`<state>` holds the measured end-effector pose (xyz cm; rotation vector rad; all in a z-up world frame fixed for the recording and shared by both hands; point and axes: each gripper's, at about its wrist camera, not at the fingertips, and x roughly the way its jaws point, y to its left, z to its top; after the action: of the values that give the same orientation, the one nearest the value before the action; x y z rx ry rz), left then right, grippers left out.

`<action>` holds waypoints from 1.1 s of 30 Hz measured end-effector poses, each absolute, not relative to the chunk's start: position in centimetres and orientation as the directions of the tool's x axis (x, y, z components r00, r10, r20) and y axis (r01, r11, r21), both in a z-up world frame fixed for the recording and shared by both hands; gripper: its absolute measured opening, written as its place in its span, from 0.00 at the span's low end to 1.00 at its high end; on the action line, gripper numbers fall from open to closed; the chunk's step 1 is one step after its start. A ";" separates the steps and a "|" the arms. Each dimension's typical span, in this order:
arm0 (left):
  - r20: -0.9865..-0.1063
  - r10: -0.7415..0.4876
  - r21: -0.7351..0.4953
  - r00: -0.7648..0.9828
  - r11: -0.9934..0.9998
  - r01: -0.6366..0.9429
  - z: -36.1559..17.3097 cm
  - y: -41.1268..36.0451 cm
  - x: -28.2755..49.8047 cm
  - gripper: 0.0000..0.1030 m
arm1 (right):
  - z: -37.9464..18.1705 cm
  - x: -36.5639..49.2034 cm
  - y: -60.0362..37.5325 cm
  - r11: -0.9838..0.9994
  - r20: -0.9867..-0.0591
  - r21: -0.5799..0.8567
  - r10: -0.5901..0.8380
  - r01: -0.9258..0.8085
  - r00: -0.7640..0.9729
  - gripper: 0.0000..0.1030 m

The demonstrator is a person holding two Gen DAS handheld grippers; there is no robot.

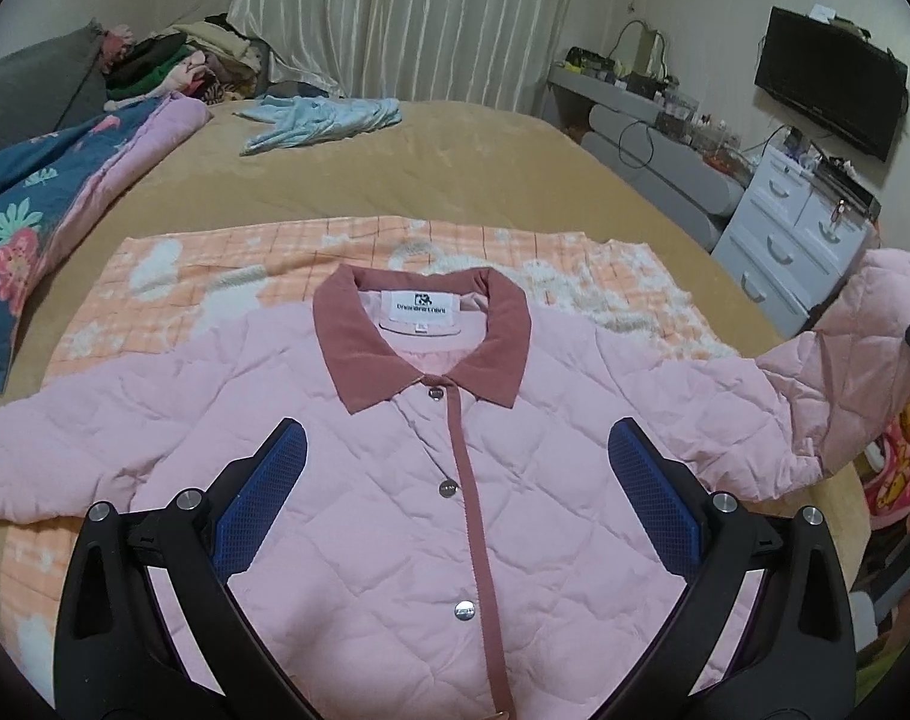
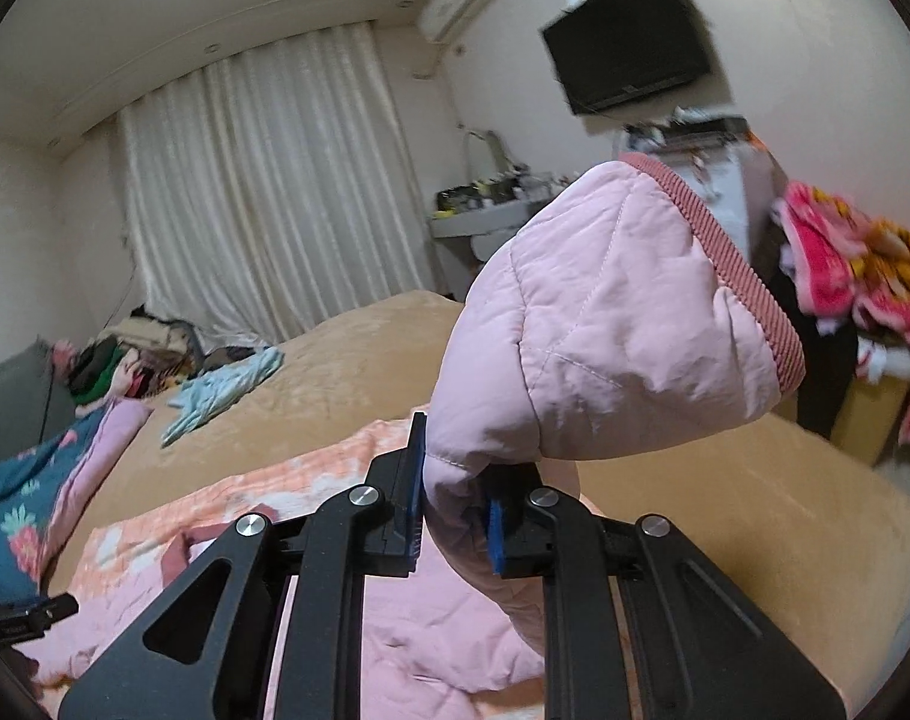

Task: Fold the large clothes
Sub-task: 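Carry the sleeve across the coat front with the right gripper and release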

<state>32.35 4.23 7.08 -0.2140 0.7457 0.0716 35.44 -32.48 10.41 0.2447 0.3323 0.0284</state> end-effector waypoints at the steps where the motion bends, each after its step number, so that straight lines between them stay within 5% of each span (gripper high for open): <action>1: -0.677 -0.011 -0.171 0.736 0.975 -0.142 7.3 4.5 32.2 0.92 | 10.8 35.4 -31.7 0.973 -0.320 0.231 0.076 0.000 0.944 0.15; 14: -0.630 -0.027 -0.245 0.776 0.955 -0.165 10.4 9.5 29.9 0.92 | 13.1 35.2 -23.4 0.984 -0.321 0.122 0.161 -0.128 0.933 0.14; 33: -0.625 -0.030 -0.349 0.780 0.904 -0.246 8.3 17.4 27.6 0.92 | 11.6 35.2 -10.2 0.944 -0.355 -0.013 0.302 -0.328 0.885 0.14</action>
<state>27.60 17.42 8.27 -0.4331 0.6709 0.1207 35.23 -10.22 11.62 -0.0738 0.3575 0.3284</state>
